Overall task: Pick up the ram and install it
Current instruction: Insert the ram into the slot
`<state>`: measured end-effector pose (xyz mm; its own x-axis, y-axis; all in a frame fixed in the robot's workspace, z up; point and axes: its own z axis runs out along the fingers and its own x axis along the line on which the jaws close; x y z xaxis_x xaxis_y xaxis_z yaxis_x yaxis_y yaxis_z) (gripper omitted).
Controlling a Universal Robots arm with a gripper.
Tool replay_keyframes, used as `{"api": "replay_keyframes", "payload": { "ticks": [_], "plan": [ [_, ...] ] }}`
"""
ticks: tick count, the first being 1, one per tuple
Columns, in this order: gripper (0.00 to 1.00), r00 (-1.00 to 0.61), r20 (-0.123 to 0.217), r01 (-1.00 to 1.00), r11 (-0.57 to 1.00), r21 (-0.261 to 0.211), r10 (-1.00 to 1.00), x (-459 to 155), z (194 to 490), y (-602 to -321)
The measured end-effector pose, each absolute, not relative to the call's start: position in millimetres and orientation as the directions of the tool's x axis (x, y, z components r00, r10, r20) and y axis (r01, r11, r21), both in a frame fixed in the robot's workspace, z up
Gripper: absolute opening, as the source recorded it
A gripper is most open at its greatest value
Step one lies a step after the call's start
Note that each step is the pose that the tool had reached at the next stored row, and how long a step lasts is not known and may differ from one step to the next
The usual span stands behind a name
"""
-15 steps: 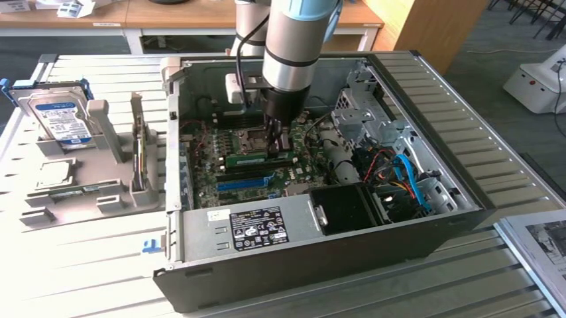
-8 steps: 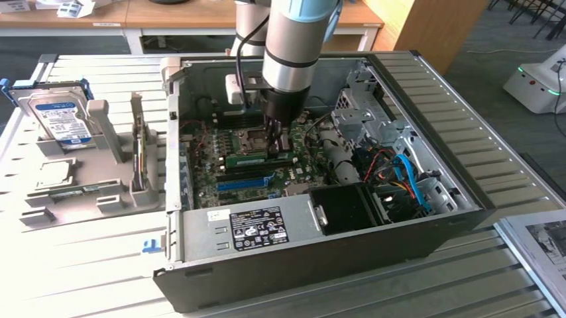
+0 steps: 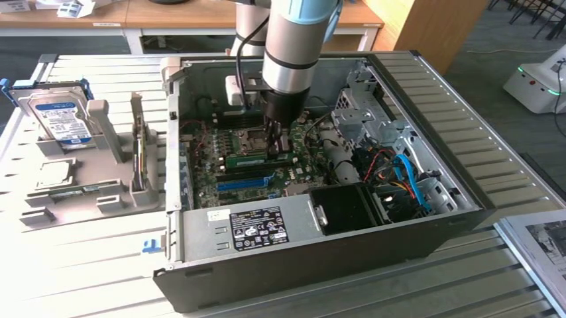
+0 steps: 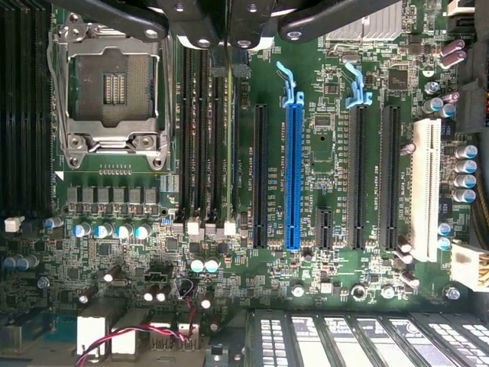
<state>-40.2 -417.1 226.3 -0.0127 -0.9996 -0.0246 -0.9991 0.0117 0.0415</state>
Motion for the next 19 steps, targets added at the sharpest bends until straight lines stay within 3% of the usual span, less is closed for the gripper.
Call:
{"api": "replay_keyframes", "payload": {
  "ticks": [19],
  "plan": [
    [0.12,-0.013,-0.025,-0.999,0.012,0.042,-1.0,-40.2,221.3,-417.1]
  ]
}}
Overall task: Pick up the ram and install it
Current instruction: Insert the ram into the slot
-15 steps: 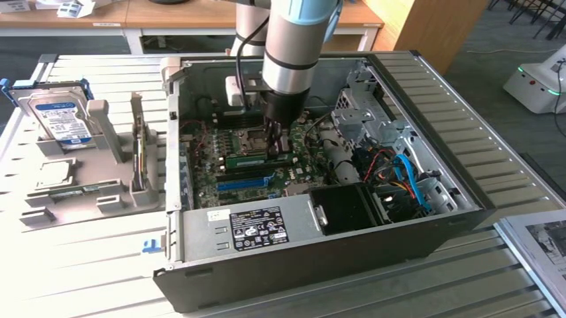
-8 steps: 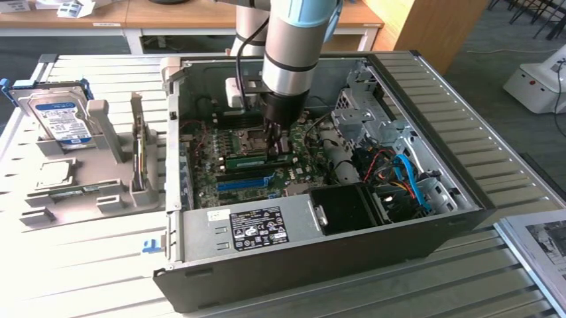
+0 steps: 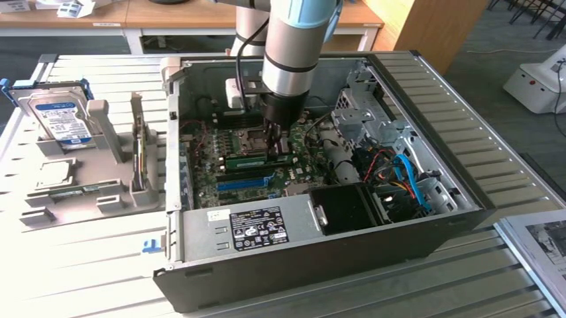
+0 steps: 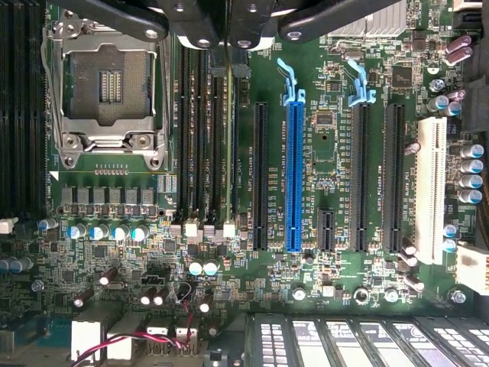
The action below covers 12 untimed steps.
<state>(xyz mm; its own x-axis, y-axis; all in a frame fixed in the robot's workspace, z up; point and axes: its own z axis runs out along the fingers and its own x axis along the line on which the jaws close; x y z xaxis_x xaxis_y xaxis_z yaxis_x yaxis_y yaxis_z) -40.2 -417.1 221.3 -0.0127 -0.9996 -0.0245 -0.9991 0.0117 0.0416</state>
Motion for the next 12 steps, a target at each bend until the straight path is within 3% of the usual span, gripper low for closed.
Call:
{"api": "replay_keyframes", "payload": {
  "ticks": [9,10,12],
  "plan": [
    [0.12,-0.013,-0.025,-0.999,0.012,0.041,-1.0,-40.2,221.2,-417.1],
    [0.19,-0.013,-0.024,-0.999,0.012,0.042,-1.0,-40.2,221.3,-417.1],
    [0.19,-0.013,-0.024,-0.999,0.012,0.041,-1.0,-40.2,221.3,-417.1]
  ]
}}
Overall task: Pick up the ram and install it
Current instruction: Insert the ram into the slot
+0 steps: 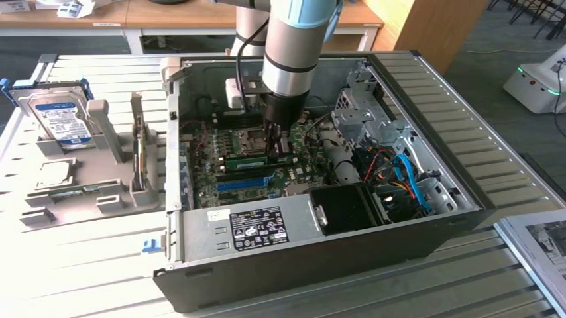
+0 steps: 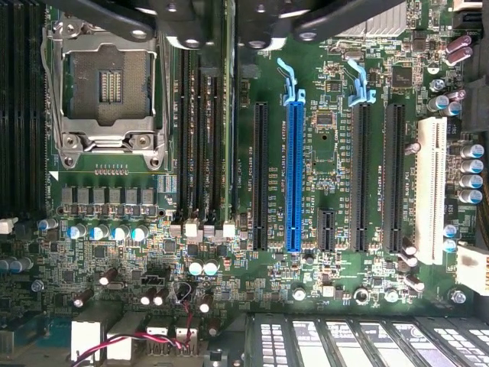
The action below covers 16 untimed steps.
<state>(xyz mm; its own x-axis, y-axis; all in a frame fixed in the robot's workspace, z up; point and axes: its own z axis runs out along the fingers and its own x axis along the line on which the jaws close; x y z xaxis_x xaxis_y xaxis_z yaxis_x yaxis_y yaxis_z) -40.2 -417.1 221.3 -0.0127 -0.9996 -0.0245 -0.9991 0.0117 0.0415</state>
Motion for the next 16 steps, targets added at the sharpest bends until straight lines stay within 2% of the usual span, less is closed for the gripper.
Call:
{"api": "replay_keyframes", "payload": {
  "ticks": [1,16],
  "plan": [
    [0.25,-0.013,-0.025,-0.999,0.012,0.042,-1.0,-40.2,221.2,-417.1],
    [0.25,-0.013,-0.025,-0.999,0.012,0.042,-1.0,-40.3,221.3,-417.1]
  ]
}}
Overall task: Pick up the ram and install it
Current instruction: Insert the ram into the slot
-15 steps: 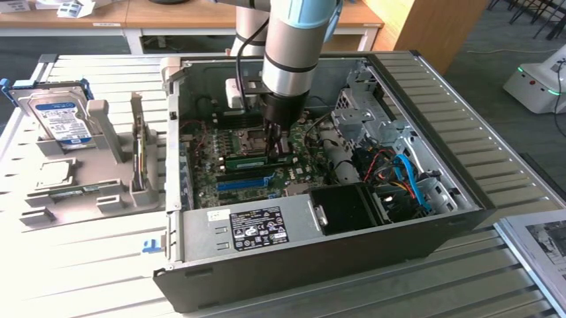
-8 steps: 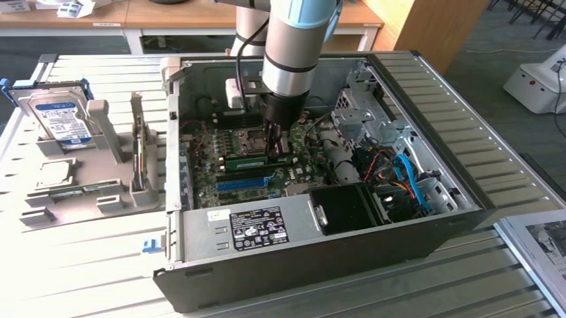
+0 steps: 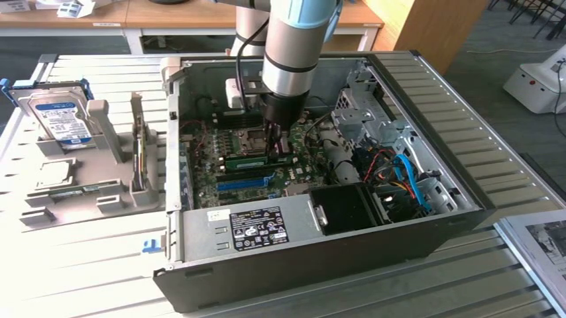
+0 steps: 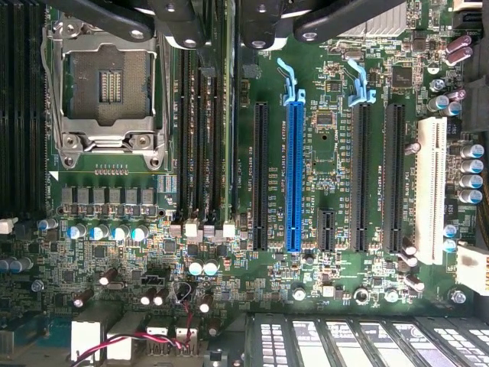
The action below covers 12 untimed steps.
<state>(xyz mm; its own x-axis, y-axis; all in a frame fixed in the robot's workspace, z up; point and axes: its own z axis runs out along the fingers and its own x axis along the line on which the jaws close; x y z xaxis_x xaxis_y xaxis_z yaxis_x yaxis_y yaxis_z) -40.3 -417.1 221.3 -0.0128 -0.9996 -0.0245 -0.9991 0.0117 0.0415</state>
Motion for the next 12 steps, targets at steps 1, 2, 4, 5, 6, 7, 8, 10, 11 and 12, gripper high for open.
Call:
{"api": "replay_keyframes", "payload": {
  "ticks": [1,2,4,5,6,7,8,10,11,12],
  "plan": [
    [0.25,-0.013,-0.025,-0.999,0.012,0.042,-1.0,-40,221,-417],
    [0.25,-0.013,-0.025,-0.999,0.012,0.042,-1.0,-40,221,-417],
    [0.25,-0.013,-0.024,-0.999,0.012,0.042,-1.0,-40,223,-417],
    [0.25,-0.013,-0.024,-0.999,0.012,0.042,-1.0,-40,224,-417],
    [0.25,-0.013,-0.024,-0.999,0.012,0.042,-1.0,-40,226,-417],
    [0.25,-0.013,-0.024,-0.999,0.012,0.042,-1.0,-40,228,-417],
    [0.25,-0.013,-0.024,-0.999,0.012,0.042,-1.0,-40,229,-417],
    [0.25,-0.013,-0.025,-0.999,0.012,0.042,-1.0,-40,233,-417],
    [0.25,-0.013,-0.025,-0.999,0.012,0.042,-1.0,-40,235,-417],
    [0.25,-0.013,-0.024,-0.999,0.012,0.042,-1.0,-40,237,-417]
  ]
}}
